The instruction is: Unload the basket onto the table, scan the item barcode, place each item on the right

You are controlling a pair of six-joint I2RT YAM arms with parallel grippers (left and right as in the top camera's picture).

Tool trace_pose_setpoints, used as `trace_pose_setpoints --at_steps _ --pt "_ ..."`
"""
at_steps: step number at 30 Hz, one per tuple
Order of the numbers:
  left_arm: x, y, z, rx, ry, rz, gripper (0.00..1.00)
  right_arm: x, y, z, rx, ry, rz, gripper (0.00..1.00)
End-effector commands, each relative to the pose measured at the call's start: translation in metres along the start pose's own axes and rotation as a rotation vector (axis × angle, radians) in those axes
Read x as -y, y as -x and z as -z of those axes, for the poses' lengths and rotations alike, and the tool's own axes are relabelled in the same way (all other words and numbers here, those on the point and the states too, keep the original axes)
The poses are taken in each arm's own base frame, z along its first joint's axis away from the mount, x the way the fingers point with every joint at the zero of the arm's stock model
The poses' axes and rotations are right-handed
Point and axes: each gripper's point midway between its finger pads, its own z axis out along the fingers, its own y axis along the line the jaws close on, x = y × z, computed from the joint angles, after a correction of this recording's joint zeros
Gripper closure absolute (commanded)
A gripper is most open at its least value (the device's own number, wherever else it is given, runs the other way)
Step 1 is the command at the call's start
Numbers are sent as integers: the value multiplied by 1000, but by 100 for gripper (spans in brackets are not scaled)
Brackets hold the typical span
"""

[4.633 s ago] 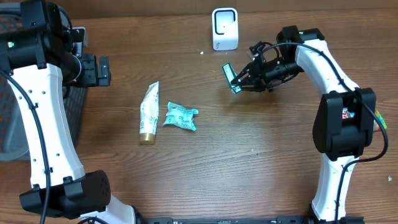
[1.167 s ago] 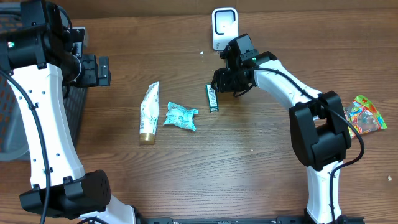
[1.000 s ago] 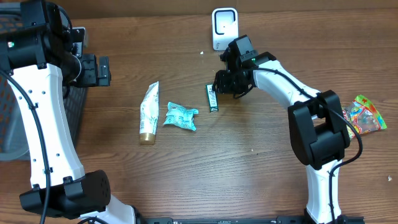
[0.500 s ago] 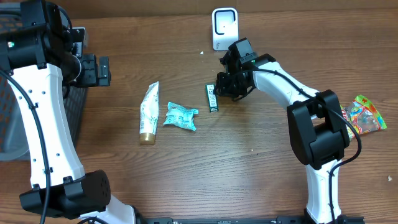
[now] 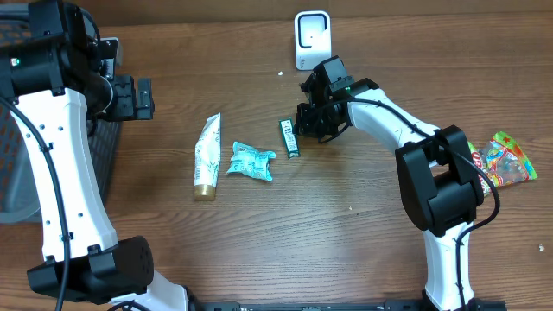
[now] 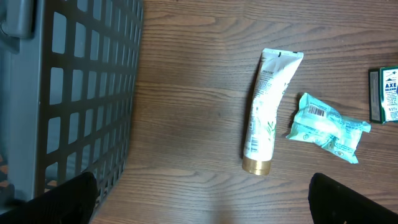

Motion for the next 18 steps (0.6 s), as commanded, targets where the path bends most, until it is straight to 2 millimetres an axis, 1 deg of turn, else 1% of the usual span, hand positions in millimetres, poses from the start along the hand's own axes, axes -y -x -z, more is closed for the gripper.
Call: trace_pose_setpoints --at_steps 1,7,8,10,11,12,14,16,18 --pt "-1 0 7 22 5 -10 0 7 -11 -9 -30 -26 -6 96" --pt "-1 0 7 22 5 -10 0 5 -11 -6 -36 -26 3 96" --pt "-1 0 7 22 5 -10 0 4 -12 -7 -40 -27 2 77" --pt "-1 0 7 22 5 -10 0 4 -14 -7 -46 -29 2 54" --pt "-1 0 7 22 5 -10 0 4 -16 -8 -51 -31 0 48" --pt "-1 0 7 22 5 -10 0 4 -17 -9 -56 -32 1 46" --pt "-1 0 7 22 5 -10 0 2 -21 -10 -66 -35 -2 48" --pt "-1 0 7 22 5 -10 0 2 -24 -13 -73 -40 -4 54" --pt "-1 0 7 22 5 -10 0 3 -27 -14 -79 -46 -9 64"
